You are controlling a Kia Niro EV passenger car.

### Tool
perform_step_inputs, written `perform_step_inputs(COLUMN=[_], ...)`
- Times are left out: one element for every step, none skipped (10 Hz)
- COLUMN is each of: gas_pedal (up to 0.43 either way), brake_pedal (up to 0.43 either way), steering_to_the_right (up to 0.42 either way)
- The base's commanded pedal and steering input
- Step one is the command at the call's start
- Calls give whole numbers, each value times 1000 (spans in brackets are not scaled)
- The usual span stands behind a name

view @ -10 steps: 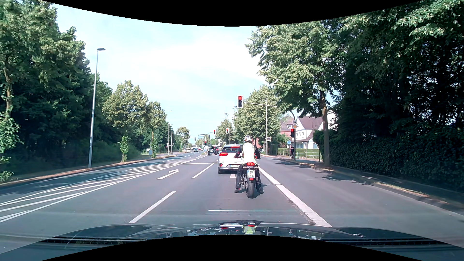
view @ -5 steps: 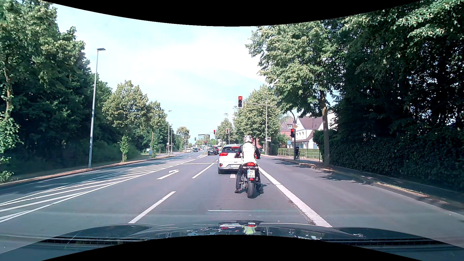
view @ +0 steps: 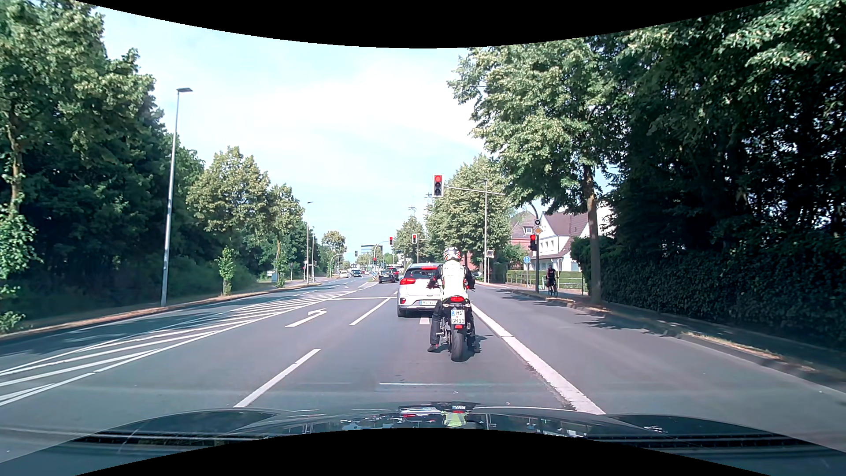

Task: Follow the waypoints while adhering to traffic rules and regulations

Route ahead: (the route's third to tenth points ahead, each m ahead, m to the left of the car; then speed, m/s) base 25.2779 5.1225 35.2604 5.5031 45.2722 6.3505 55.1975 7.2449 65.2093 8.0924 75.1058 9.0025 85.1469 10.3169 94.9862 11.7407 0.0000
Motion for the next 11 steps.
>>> perform_step_inputs(gas_pedal=[0,0,0,0,0,0,0,0,0,0,0], brake_pedal=[0,0,0,0,0,0,0,0,0,0,0], steering_to_the_right=[-7,-7,-7,-7,-7,-7,-7,-7,-7,-7,-7])
